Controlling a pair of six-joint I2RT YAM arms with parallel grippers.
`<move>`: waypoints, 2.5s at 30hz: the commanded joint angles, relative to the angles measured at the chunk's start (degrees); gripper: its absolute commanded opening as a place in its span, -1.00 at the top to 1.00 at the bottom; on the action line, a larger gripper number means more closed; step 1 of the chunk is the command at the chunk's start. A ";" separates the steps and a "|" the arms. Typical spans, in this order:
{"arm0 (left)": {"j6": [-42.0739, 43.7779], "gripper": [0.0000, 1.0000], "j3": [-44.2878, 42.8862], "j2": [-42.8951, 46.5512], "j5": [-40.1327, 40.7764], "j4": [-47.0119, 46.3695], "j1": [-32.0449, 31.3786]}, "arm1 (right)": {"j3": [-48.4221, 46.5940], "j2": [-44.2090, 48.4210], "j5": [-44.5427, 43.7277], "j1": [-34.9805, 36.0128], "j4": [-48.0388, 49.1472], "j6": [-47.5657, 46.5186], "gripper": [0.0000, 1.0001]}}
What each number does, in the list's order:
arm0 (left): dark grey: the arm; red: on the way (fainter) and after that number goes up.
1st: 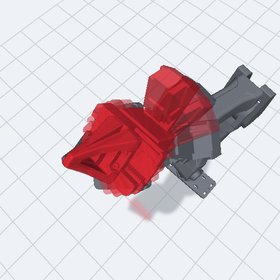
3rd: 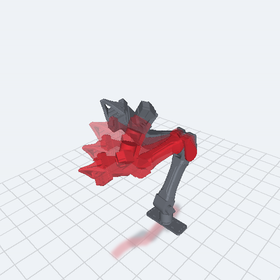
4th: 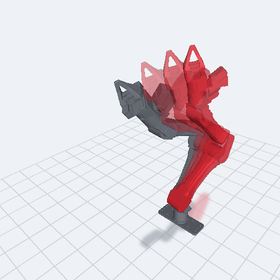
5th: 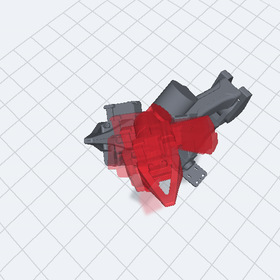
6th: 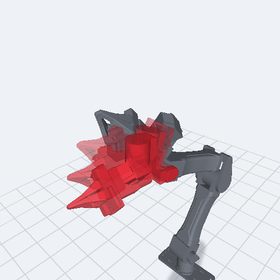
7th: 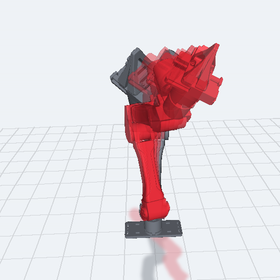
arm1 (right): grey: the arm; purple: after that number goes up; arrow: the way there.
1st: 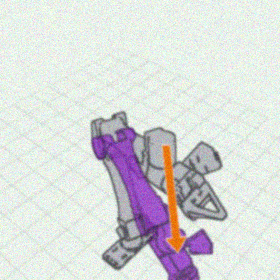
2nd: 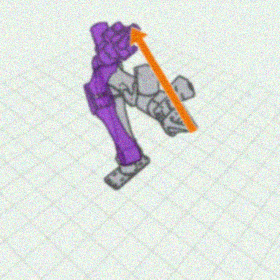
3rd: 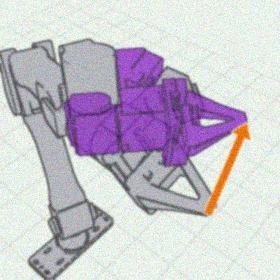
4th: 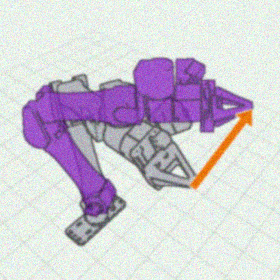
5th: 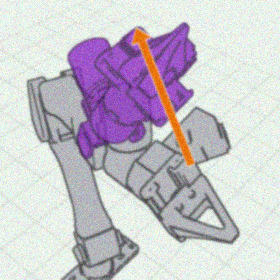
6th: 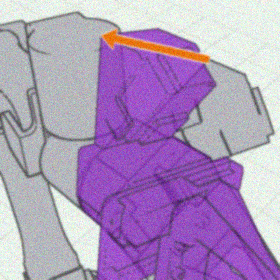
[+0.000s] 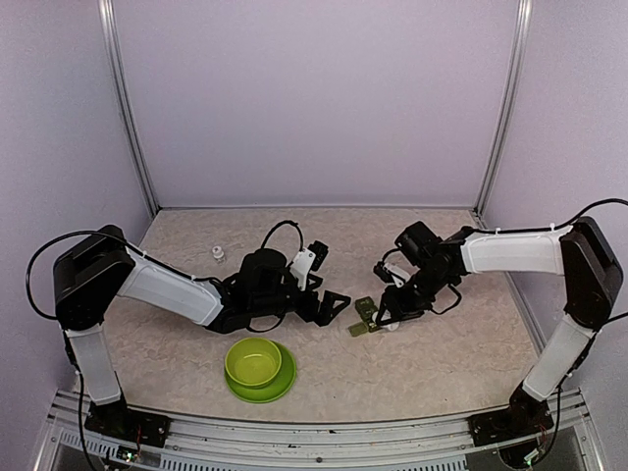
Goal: Sort the pills into containers
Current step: Pour the pill into the compartment of the pill container, then pick up the lid of the pill bottle from the center of the board.
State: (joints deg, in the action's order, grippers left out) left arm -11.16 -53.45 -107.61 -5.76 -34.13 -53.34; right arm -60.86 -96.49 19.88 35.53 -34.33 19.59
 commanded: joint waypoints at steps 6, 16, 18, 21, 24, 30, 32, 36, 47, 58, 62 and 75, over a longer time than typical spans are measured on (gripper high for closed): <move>0.68 -0.98 -0.69 0.48 0.05 0.12 -0.10 | 3.36 5.45 -0.71 -0.36 6.06 -0.40 1.00; 0.60 -0.98 -0.78 0.21 -0.13 0.04 -0.10 | 8.05 8.18 -0.92 0.01 10.84 -0.48 1.00; 0.64 -0.98 -0.78 0.21 -0.07 0.13 -0.10 | 8.88 8.79 -1.12 0.35 12.06 -0.52 1.00; 0.63 -0.98 -0.76 0.20 -0.04 0.16 -0.10 | 10.26 9.65 -1.84 0.73 14.13 -0.41 1.00; 0.64 -0.98 -0.72 0.28 -0.01 0.20 -0.10 | 11.80 10.58 -2.53 1.15 16.69 -0.34 1.00; 0.79 -0.98 -0.76 0.30 0.12 0.20 -0.10 | 14.58 12.55 -3.32 2.22 21.03 -0.73 1.00; 0.77 -0.98 -0.78 0.30 0.12 0.20 -0.10 | 15.20 12.81 -3.44 2.55 21.89 -0.95 1.00; 0.78 -0.98 -0.77 0.34 0.13 0.29 -0.10 | 16.58 13.43 -4.57 3.50 23.83 -1.44 1.00; 0.76 -0.98 -0.69 0.56 0.17 0.27 -0.10 | 23.70 18.51 -7.01 5.05 33.57 -2.13 1.00; 0.71 -0.98 -0.51 0.74 1.29 0.49 -0.08 | 31.84 24.64 -9.34 6.03 44.49 -2.10 1.00; 0.83 -0.98 -0.38 0.91 1.71 0.56 -0.01 | 34.97 27.74 -9.77 6.71 49.19 -3.01 1.00; -0.35 -0.98 1.02 2.39 4.18 0.39 1.20 | 44.98 41.90 -18.44 10.61 62.42 -7.61 1.00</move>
State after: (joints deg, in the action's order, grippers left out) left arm -11.09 -53.30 -107.42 -2.79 -34.11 -53.04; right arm -18.44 -59.33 6.09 44.66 21.12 14.33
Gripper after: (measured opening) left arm 0.989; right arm 0.326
